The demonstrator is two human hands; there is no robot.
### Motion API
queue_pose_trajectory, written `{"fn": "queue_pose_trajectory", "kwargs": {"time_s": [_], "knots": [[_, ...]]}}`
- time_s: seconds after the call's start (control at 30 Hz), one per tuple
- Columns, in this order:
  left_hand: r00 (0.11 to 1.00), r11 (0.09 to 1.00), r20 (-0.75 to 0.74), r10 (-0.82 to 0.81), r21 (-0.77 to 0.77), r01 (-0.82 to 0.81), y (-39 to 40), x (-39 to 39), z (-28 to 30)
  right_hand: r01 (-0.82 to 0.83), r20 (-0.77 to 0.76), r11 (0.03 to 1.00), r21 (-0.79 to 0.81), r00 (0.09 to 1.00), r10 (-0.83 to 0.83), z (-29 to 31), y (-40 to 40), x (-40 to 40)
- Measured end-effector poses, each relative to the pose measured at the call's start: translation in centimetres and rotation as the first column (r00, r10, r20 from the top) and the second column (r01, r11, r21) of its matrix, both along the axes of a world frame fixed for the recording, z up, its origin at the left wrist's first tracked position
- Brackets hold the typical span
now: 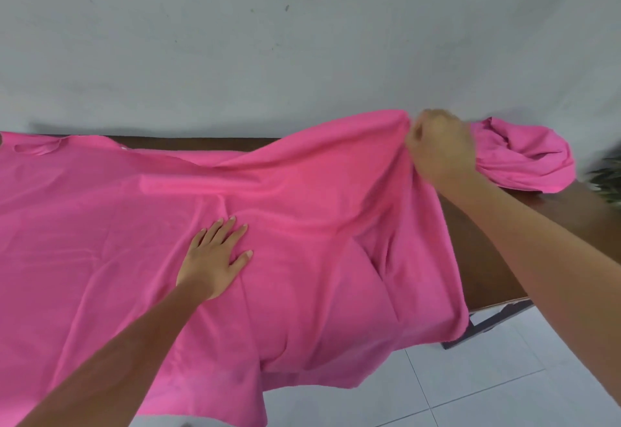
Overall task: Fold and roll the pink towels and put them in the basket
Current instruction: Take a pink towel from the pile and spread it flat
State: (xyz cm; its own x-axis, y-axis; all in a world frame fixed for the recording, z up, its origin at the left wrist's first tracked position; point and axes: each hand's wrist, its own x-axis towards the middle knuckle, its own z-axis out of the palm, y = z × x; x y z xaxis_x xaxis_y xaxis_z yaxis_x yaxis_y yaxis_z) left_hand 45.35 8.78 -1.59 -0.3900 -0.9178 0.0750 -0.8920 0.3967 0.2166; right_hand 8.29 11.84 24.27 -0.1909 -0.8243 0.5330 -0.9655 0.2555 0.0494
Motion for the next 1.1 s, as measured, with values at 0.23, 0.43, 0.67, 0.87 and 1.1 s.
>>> {"fn": "queue_pose_trajectory", "kwargs": {"time_s": [0.23, 0.43, 0.67, 0.87, 1.1], "knots": [[0.987, 1.0, -0.16, 0.003, 0.001, -0.003, 0.0, 0.4, -0.1, -0.577, 0.597, 0.201, 0.792, 0.8, -0.055, -5.7, 7.1, 4.7], [0.97, 0.989, -0.227, -0.085, -0.14, 0.054, 0.2, -0.1, 0.6, -0.339, 0.455, 0.815, 0.47, 0.884, 0.105, -10.6, 5.4, -0.9], [0.887, 0.935, -0.302, -0.35, -0.05, 0.352, 0.7, -7.8, 4.3, -0.228, 0.378, 0.768, 0.598, 0.926, -0.019, -17.3, 1.1, -6.1], [0.869, 0.883, -0.227, -0.44, 0.066, 0.464, -0.5, -12.9, 4.1, -0.211, 0.333, 0.616, 0.759, 0.939, -0.089, -17.7, -0.9, -6.1], [0.804, 0.812, -0.244, -0.542, 0.095, 0.576, -2.5, -15.4, 3.6, -0.139, 0.288, 0.701, 0.699, 0.952, -0.099, -17.9, -0.5, -7.2]]}}
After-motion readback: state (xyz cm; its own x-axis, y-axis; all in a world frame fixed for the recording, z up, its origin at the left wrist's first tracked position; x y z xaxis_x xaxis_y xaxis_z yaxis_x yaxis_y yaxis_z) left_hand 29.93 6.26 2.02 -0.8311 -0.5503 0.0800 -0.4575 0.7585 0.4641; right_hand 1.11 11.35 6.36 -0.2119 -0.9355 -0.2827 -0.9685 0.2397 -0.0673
